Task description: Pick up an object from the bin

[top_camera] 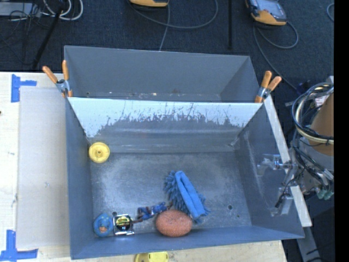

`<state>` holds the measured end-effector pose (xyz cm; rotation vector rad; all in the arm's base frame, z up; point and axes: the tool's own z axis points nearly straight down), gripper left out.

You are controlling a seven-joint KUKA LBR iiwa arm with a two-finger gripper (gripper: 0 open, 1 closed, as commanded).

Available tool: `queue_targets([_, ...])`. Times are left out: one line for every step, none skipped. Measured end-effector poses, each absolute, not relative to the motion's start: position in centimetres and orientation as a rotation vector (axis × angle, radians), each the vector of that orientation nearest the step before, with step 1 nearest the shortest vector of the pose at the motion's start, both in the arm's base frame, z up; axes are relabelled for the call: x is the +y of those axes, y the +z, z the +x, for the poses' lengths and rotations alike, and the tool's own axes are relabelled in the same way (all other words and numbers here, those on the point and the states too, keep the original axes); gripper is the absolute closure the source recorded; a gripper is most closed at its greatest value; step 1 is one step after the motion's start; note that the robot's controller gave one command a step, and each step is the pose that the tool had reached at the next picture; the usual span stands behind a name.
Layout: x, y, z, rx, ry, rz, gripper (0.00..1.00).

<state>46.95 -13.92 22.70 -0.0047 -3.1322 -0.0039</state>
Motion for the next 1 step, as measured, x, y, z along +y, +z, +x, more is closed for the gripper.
queue_targets([-13.84,23.12,47.12,-3.140,-0.001,0.002,0.00])
